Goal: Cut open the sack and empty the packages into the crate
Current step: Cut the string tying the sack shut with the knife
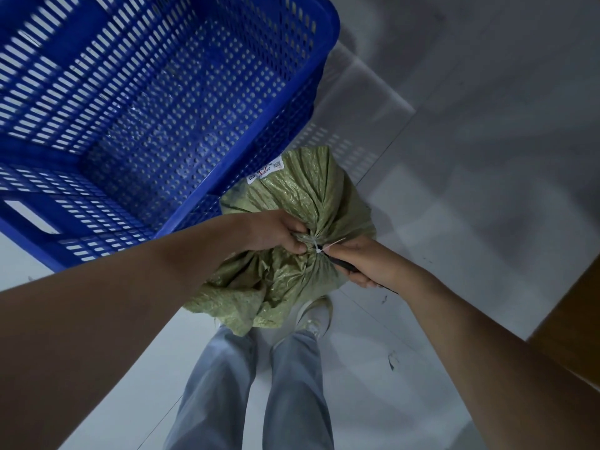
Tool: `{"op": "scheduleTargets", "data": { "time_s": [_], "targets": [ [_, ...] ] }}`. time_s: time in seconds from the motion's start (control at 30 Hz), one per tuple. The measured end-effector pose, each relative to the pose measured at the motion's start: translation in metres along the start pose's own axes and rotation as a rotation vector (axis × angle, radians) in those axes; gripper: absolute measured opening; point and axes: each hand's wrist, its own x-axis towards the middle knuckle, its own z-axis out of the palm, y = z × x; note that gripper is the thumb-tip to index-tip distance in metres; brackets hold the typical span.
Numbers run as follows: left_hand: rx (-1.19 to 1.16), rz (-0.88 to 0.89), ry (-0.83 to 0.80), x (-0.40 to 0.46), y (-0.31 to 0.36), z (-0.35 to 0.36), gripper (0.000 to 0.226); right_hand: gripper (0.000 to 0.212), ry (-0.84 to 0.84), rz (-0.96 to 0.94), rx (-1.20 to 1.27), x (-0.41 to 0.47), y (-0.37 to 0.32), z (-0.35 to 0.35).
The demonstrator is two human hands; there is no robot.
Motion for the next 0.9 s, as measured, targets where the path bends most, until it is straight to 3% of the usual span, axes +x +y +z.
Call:
{"op": "scheduleTargets", "data": {
  "time_s": [0.3,0.57,0.9],
  "targets": [
    [0.217,0.081,-0.043,-0.009,0.003,0.005,0.027,0.051,-0.243,0.212,0.043,0.007,0.002,-0.005],
    [0.229,0.106,-0.047,-0.012,0.004,0.007,0.025,0.048,-0.192,0.119,-0.208,0.002,-0.012,-0.014],
    [0.328,0.094,-0.047,-0.013,0.009,0.003,0.024,0.048,-0.06,0.034,-0.167,0.001,-0.008,-0.013]
  ]
}}
